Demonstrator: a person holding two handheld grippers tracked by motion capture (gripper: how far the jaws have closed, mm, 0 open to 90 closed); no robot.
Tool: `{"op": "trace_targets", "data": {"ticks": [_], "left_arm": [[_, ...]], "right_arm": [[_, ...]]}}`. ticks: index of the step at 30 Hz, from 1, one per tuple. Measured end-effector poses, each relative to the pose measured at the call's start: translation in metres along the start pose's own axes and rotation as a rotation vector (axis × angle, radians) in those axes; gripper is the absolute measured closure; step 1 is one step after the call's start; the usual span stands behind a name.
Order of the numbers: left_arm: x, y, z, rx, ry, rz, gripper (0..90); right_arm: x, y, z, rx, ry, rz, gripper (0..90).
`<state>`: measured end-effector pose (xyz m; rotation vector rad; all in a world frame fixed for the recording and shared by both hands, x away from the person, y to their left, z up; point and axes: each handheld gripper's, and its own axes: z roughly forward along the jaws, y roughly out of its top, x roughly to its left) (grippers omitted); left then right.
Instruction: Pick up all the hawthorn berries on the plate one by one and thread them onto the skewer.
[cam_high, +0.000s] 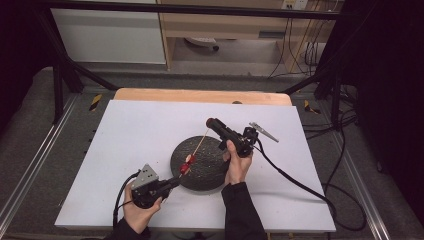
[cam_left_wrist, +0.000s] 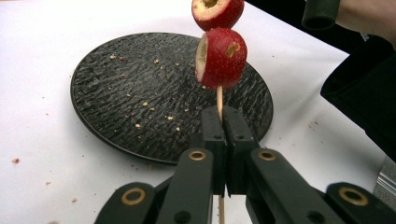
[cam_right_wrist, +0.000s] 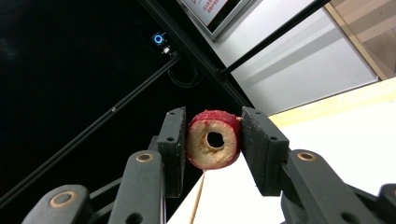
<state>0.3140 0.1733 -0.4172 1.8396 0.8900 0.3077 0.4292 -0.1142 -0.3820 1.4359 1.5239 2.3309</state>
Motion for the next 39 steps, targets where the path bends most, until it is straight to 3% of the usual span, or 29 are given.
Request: {"op": "trace_targets", "data": {"ticks": [17, 32, 39], "left_arm": [[-0.002, 0.000, 0.004, -0.009, 0.010, -0.002, 88.8], [-0.013, 0.007, 0.016, -0.053, 0.040, -0.049, 88.9], [-0.013, 0.010, 0.018, -0.041, 0.043, -0.061, 89.0]], "right_arm": [[0.000, -0.003, 0.000, -0.008, 0.016, 0.019, 62.2], [0.000, -0.009, 0.001, -0.021, 0.032, 0.040, 62.2], [0.000, -0.011, 0.001, -0.020, 0.031, 0.041, 62.3]]}}
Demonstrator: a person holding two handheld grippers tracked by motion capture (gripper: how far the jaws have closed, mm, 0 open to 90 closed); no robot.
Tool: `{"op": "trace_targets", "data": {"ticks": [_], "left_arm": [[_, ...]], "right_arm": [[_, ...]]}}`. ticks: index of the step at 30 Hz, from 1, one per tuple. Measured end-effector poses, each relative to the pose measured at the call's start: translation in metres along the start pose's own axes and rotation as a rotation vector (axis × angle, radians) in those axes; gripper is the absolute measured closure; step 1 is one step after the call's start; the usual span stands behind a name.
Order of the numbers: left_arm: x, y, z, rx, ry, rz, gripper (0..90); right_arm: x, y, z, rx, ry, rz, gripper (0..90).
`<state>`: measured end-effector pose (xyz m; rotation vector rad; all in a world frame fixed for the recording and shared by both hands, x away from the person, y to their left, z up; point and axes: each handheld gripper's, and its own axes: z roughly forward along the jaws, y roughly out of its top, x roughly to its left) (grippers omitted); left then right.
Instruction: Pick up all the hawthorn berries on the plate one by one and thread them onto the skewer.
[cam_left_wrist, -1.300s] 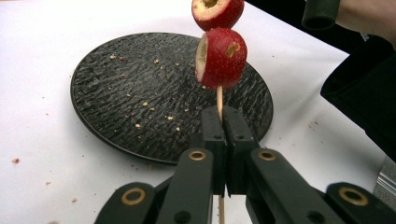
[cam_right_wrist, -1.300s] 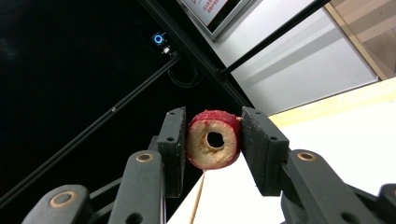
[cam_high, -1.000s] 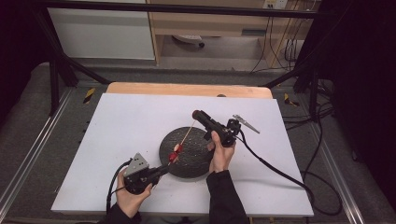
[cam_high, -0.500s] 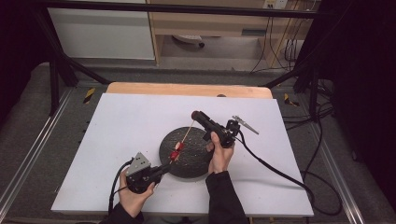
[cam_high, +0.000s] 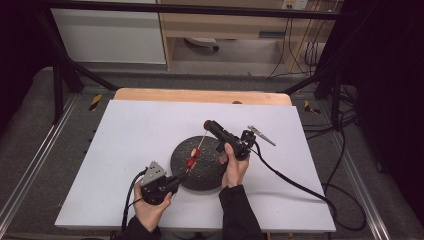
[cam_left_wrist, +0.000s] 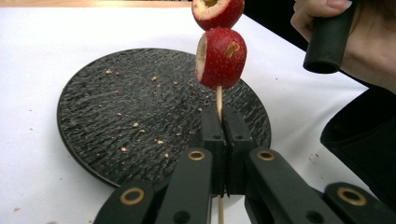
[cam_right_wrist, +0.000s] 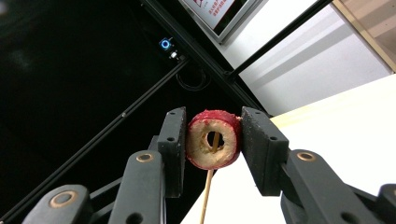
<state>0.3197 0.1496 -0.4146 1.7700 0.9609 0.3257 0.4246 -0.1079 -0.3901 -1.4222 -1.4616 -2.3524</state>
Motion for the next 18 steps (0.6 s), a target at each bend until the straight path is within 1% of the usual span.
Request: {"op": "trace_targets", "data": {"ticks": [4, 9, 12, 15, 18], "left_arm": [[0.0018, 0.0017, 0.0003, 0.009, 0.002, -0.009, 89.0], [-0.0017, 0.0012, -0.0001, 0.000, -0.002, -0.005, 89.0], [-0.0052, -0.0001, 0.0008, -0.014, 0.004, -0.002, 89.1], [-0.0056, -0.0008, 0.0006, -0.023, 0.000, -0.014, 89.0], [-0.0060, -0.0022, 0.0023, -0.015, 0.000, -0.024, 89.1]], "right_arm": [[0.0010, -0.0005, -0.0011, 0.007, -0.011, -0.010, 62.4], [0.0012, 0.0011, -0.0013, 0.014, -0.011, -0.022, 62.5], [0.0010, 0.0009, -0.0009, 0.000, -0.005, -0.014, 62.6], [0.0014, 0.0000, -0.0008, -0.014, -0.001, -0.009, 62.7], [0.0012, -0.0010, -0.0006, -0.013, 0.002, 0.001, 62.8]]}}
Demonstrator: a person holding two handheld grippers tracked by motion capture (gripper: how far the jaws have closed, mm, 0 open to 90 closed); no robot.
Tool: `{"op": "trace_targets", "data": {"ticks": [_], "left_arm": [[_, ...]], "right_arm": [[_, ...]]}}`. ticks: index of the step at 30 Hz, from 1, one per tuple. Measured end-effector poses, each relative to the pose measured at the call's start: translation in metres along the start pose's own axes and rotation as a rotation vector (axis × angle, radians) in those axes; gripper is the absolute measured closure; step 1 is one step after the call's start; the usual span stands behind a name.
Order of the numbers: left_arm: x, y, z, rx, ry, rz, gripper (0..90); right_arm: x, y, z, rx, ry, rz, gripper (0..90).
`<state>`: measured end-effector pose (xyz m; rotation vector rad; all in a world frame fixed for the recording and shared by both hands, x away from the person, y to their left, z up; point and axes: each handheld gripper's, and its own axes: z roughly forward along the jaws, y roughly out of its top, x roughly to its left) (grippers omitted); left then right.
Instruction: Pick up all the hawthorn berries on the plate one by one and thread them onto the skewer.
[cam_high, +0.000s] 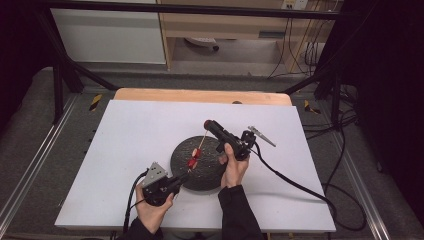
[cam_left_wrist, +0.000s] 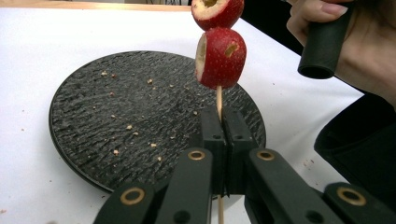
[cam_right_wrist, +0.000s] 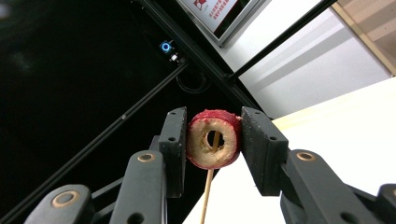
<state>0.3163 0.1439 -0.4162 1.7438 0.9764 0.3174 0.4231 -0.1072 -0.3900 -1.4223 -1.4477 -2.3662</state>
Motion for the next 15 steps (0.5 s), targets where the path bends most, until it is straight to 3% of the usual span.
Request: {"op": "trace_targets", "data": {"ticks": [10, 15], "left_arm": [[0.0049, 0.0025, -0.0012, 0.013, 0.000, -0.003, 89.2], [0.0015, 0.0034, -0.0041, -0.016, -0.003, 0.014, 89.2]], "right_arm": [[0.0010, -0.0004, -0.0021, 0.013, -0.011, -0.004, 63.1], [0.0003, 0.0028, -0.0019, 0.013, 0.007, 0.013, 63.1]]}}
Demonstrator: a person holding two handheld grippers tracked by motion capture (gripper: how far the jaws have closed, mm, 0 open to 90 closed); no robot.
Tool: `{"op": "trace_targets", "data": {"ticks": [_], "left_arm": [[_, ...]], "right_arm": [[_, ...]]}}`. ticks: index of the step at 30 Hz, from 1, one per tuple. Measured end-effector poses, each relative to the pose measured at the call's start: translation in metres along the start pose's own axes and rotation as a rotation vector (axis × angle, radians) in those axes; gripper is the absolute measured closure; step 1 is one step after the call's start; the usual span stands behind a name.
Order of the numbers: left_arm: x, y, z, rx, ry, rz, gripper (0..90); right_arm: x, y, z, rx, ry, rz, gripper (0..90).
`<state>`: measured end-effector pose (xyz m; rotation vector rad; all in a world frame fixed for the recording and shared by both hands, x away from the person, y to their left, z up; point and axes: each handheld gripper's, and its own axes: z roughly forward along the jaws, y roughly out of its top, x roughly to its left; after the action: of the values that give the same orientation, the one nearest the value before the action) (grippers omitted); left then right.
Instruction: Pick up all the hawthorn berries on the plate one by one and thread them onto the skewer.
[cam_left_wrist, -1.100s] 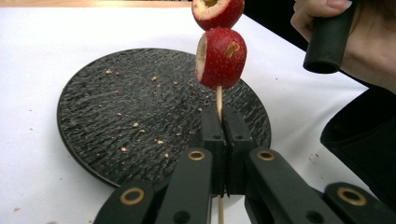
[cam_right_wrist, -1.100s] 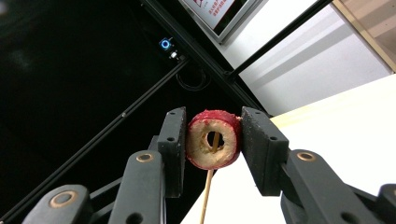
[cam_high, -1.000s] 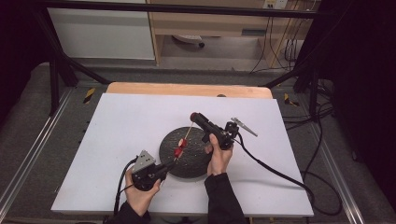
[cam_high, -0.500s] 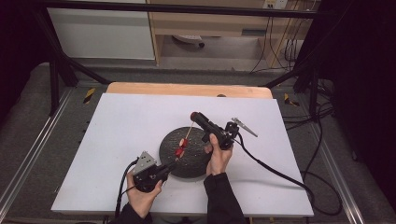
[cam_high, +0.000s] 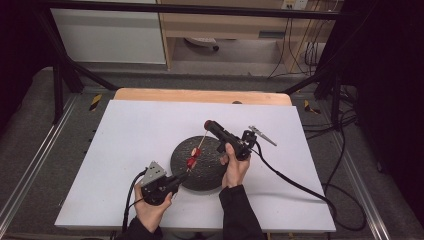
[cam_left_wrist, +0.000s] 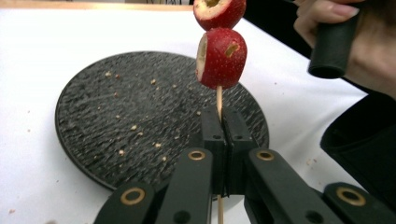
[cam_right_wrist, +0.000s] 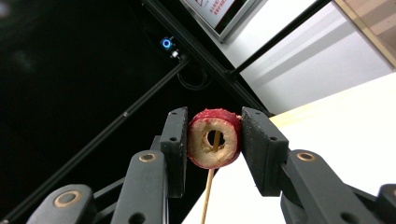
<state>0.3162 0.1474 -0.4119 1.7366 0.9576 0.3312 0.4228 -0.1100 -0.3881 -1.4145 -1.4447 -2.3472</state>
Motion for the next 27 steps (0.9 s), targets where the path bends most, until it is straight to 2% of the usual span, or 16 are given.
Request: {"op": "trace_targets", "data": {"ticks": [10, 12, 21, 23, 25, 27], "left_arm": [[-0.003, -0.002, 0.000, -0.024, -0.017, -0.028, 89.1], [-0.002, -0.003, -0.001, -0.022, -0.027, -0.041, 89.1], [0.002, -0.005, -0.004, -0.006, -0.029, -0.049, 89.1], [0.001, -0.009, -0.004, 0.021, -0.038, -0.052, 89.1], [0.001, -0.013, -0.004, 0.015, -0.042, -0.053, 89.1], [0.004, -0.010, -0.004, 0.005, -0.051, -0.056, 89.1]], "right_arm": [[-0.003, -0.004, 0.002, -0.048, 0.032, 0.028, 63.3], [-0.004, -0.005, 0.002, -0.044, 0.031, 0.027, 63.3], [-0.008, -0.008, 0.005, -0.025, 0.026, 0.033, 63.4], [-0.008, -0.007, 0.004, -0.046, 0.015, 0.032, 63.4], [-0.008, -0.001, 0.003, -0.070, 0.012, 0.040, 63.4], [-0.007, 0.002, 0.002, -0.055, 0.007, 0.026, 63.4]]}}
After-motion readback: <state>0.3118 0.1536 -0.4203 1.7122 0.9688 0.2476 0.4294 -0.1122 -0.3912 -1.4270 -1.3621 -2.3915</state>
